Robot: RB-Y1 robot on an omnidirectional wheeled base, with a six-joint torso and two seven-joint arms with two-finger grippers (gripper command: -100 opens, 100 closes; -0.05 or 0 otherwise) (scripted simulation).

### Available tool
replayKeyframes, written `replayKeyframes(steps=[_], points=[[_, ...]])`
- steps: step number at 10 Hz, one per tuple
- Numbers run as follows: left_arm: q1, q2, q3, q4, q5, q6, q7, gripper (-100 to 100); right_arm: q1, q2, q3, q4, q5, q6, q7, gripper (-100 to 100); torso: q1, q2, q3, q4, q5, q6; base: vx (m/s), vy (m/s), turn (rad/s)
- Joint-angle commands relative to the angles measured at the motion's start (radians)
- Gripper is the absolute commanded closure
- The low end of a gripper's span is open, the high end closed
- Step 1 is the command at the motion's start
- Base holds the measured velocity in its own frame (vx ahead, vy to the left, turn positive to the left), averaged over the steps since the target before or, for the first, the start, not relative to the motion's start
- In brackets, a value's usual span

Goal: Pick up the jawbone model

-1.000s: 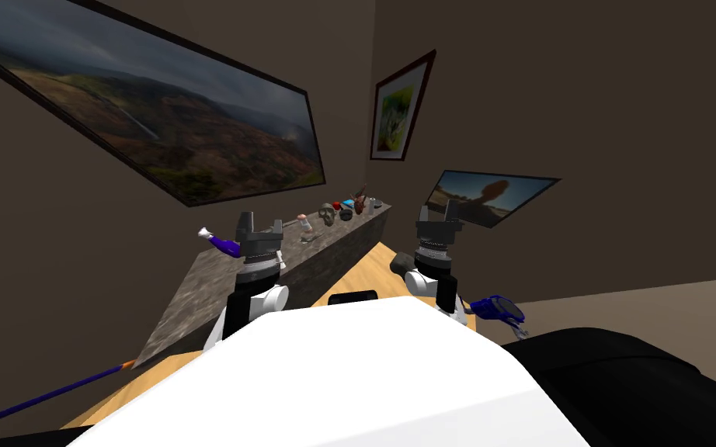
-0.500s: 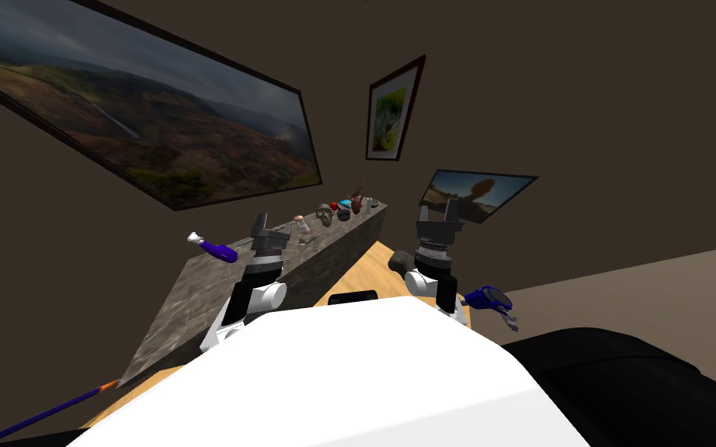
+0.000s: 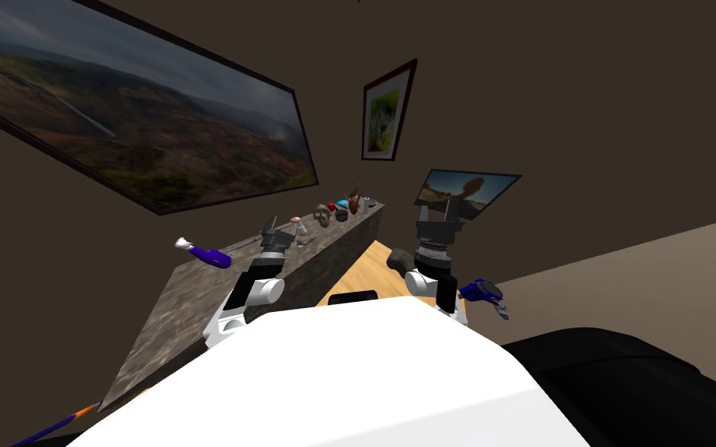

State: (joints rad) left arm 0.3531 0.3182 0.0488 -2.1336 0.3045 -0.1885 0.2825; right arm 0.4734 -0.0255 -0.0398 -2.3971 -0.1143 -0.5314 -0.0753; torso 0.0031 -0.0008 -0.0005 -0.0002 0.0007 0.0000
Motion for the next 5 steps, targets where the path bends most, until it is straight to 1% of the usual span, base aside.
replayKeyframes(steps=[1,2,3,4,5], points=[[-0.009,0.017,0.0,0.012,0.029,0.039,0.021,-100,0.0,0.0,0.0,0.0,0.0,0.0,0.0,0,0.0,0.0,0.0,0.0,0.0,0.0,0.001,0.038,-0.041],[-0.029,0.046,0.0,0.04,0.068,0.071,0.052,-100,0.0,0.0,0.0,0.0,0.0,0.0,0.0,0,0.0,0.0,0.0,0.0,0.0,0.0,0.0,0.031,-0.084],[-0.029,0.046,0.0,0.04,0.07,0.084,0.052,-100,0.0,0.0,0.0,0.0,0.0,0.0,0.0,0,-0.001,0.0,0.0,0.0,0.0,0.0,0.0,0.022,-0.044],[-0.05,0.076,-0.002,0.068,0.111,0.119,0.083,-100,0.0,0.0,0.0,0.0,0.0,0.0,0.0,0,-0.001,0.0,0.0,0.0,0.0,0.0,0.002,0.024,-0.101],[-0.05,0.076,-0.002,0.068,0.111,0.131,0.083,-100,0.0,0.0,0.0,0.0,0.0,0.0,0.0,0,-0.001,0.0,0.0,0.0,0.0,0.0,0.001,0.023,-0.052]])
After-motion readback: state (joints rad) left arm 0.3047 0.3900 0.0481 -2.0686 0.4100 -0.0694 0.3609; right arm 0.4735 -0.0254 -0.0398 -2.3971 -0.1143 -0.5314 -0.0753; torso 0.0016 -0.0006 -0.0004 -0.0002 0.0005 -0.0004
